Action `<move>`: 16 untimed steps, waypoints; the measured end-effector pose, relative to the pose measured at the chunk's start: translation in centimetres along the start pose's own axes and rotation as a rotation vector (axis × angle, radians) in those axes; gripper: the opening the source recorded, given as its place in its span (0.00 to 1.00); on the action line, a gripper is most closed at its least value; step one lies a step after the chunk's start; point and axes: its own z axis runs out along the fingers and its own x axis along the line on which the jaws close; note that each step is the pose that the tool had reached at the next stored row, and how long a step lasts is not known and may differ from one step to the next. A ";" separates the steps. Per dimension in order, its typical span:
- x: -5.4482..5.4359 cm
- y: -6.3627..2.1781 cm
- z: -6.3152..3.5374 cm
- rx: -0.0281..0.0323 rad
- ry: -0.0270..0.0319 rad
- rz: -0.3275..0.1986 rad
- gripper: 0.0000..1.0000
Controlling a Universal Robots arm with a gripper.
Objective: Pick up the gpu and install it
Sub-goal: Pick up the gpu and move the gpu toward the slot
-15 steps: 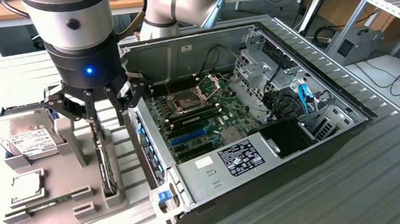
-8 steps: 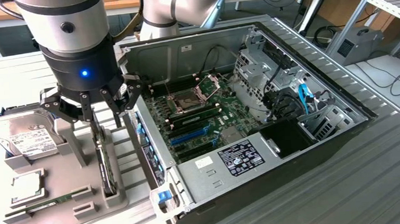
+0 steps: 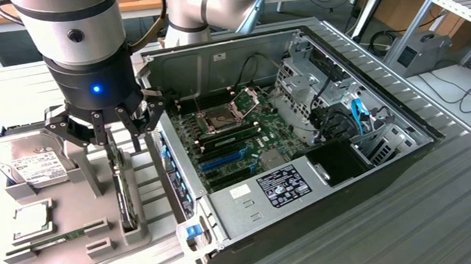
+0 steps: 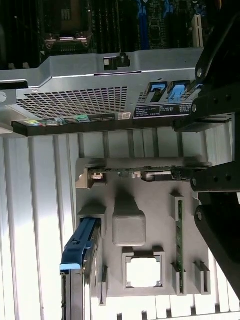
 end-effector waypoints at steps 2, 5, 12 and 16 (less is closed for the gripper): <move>0.0 0.00 0.05 0.0000 0.0000 0.000 0.42; 0.1 -0.01 0.11 -0.0001 0.0000 0.000 0.42; 0.1 -0.02 0.24 -0.0001 0.0000 0.000 0.42; 0.2 -0.02 0.32 -0.0002 -0.0001 0.000 0.42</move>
